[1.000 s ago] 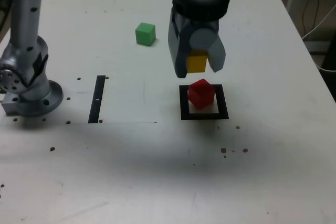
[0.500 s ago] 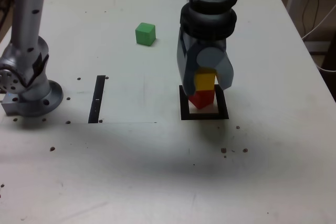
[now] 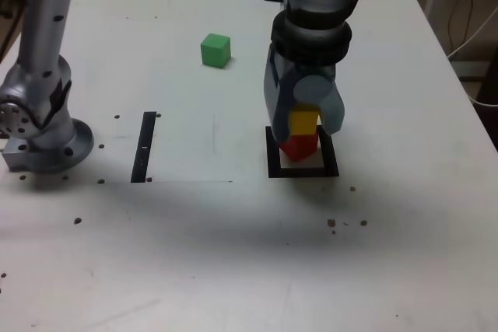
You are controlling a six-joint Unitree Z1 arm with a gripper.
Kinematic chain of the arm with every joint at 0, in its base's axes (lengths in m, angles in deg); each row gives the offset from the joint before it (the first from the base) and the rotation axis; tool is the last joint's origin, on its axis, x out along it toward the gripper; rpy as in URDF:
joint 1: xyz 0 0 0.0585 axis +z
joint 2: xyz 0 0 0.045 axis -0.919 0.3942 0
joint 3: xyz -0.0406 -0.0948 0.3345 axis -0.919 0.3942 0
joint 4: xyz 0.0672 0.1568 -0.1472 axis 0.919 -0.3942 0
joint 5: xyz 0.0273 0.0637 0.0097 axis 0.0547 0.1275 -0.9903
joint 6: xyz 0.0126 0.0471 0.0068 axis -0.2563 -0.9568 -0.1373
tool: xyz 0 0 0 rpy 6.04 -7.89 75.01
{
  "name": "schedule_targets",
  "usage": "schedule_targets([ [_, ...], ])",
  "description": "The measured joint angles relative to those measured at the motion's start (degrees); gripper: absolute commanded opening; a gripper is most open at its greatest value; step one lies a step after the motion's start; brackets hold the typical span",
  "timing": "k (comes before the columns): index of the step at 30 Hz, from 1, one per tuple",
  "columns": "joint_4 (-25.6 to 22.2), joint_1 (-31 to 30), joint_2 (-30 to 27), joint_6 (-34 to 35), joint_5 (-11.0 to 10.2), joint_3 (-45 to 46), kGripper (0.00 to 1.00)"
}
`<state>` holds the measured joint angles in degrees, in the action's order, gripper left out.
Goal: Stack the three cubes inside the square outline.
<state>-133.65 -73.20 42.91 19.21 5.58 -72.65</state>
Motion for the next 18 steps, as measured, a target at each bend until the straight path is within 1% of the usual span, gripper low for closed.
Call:
schedule_targets([
  [6,0.8,0.7,0.3,-0.6,0.0,0.4,0.3],
  [13,1.7,0.7,0.6,-0.7,0.3,1.2,0.34],
  [16,1.7,0.7,0.6,-0.8,0.5,1.2,0.41],
  [18,1.8,0.7,0.6,-0.8,0.5,1.2,0.51],
])
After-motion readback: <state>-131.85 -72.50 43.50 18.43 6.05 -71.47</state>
